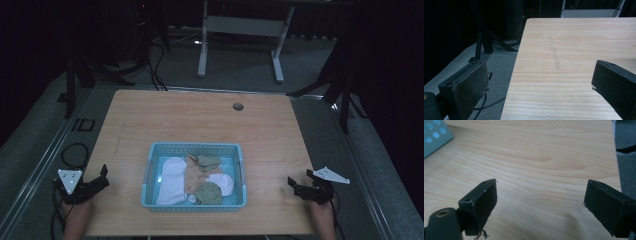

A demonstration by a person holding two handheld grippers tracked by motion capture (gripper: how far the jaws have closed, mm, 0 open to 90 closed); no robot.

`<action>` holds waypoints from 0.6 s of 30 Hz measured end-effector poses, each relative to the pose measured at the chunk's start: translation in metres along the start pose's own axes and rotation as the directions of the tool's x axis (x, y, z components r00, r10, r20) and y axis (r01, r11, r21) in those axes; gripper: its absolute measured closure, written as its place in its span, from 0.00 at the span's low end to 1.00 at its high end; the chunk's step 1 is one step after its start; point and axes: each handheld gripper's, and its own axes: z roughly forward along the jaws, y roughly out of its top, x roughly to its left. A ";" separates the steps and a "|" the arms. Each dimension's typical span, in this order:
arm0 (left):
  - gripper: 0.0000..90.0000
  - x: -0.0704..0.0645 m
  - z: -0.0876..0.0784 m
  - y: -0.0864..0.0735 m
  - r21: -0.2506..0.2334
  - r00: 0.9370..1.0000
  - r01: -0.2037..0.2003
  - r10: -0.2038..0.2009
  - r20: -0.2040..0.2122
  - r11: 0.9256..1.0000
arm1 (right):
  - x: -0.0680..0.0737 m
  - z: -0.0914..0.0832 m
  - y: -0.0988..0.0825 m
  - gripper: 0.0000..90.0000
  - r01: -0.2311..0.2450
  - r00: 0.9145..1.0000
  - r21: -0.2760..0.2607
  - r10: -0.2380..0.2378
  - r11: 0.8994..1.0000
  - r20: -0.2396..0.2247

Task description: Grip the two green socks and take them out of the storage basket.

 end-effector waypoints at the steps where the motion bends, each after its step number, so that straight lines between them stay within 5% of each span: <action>1: 0.00 0.000 0.000 0.000 0.000 1.000 0.000 0.000 0.000 1.000 | 0.000 0.000 0.000 0.12 0.000 1.000 0.000 0.000 1.000 0.000; 7: 0.00 0.000 0.000 0.000 -0.003 1.000 0.001 -0.001 0.001 1.000 | 0.001 0.000 0.000 0.12 0.010 1.000 0.009 -0.010 1.000 0.002; 9: 0.00 0.000 0.000 0.000 -0.005 1.000 0.004 -0.004 0.003 1.000 | 0.000 -0.004 -0.001 0.12 0.049 0.999 -0.004 -0.049 0.999 0.001; 11: 0.00 0.000 0.000 0.000 -0.005 1.000 0.005 -0.005 0.003 1.000 | -0.002 -0.006 -0.004 0.12 0.063 0.997 0.026 -0.064 0.998 0.035; 15: 0.00 0.000 0.000 0.000 -0.005 1.000 0.002 -0.002 0.002 1.000 | -0.009 -0.011 -0.005 0.12 0.078 0.996 0.030 -0.077 0.996 -0.034; 18: 0.00 0.000 0.000 0.000 0.000 1.000 0.001 -0.001 0.000 1.000 | -0.023 -0.017 -0.010 0.12 0.062 0.989 0.039 -0.056 0.997 -0.139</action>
